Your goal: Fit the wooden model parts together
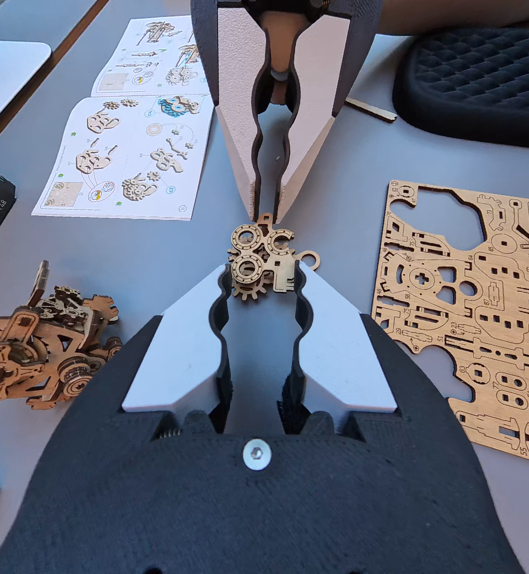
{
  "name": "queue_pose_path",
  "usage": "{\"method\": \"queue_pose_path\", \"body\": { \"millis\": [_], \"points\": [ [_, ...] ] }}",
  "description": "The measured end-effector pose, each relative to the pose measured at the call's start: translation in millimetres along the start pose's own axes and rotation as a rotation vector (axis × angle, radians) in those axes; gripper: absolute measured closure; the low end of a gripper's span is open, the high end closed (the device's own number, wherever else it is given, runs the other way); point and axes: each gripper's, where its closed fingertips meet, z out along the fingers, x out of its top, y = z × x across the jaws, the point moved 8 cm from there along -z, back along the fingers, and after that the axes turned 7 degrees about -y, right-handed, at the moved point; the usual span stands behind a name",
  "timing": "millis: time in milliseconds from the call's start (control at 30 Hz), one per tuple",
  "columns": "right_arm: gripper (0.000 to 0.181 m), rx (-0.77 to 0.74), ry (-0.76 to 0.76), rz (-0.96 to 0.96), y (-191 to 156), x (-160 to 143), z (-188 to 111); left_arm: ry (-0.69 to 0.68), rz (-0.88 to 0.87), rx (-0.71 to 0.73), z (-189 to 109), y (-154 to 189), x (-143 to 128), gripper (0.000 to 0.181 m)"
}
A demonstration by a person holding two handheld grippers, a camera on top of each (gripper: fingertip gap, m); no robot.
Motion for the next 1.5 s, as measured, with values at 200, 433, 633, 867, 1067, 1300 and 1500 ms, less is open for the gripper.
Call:
{"method": "queue_pose_path", "body": {
  "millis": [200, 433, 633, 867, 1067, 1300, 1500],
  "points": [
    [0.172, 0.007, 0.021, 0.007, 0.8, -1.6, 0.1, -0.003, -0.025, -0.015, 0.2, -1.0, -0.2, 0.143],
    [0.172, 0.007, 0.051, 0.001, 0.7, -3.9, 0.3, -0.003, -0.016, 0.003, 0.2, 0.3, 0.0, 0.143],
    [0.172, 0.005, 0.089, -0.007, 1.0, -6.5, -1.4, -0.004, -0.011, 0.014, 0.2, 1.0, -0.1, 0.143],
    [0.175, 0.014, 0.168, 0.045, 9.6, -7.3, -11.7, -0.021, 0.002, 0.023, 1.5, 2.1, -1.0, 0.143],
    [0.171, 0.028, 0.215, 0.001, 4.4, -1.4, -15.7, -0.021, -0.001, 0.02, 1.5, 2.0, -0.9, 0.143],
    [0.175, 0.01, 0.186, 0.055, 6.9, 1.7, -7.5, -0.021, -0.001, 0.02, 1.5, 2.0, -0.9, 0.143],
    [0.179, 0.003, 0.136, 0.021, 5.3, -3.0, -4.5, -0.011, -0.007, 0.018, 0.7, 1.8, -0.3, 0.143]
  ]
}}
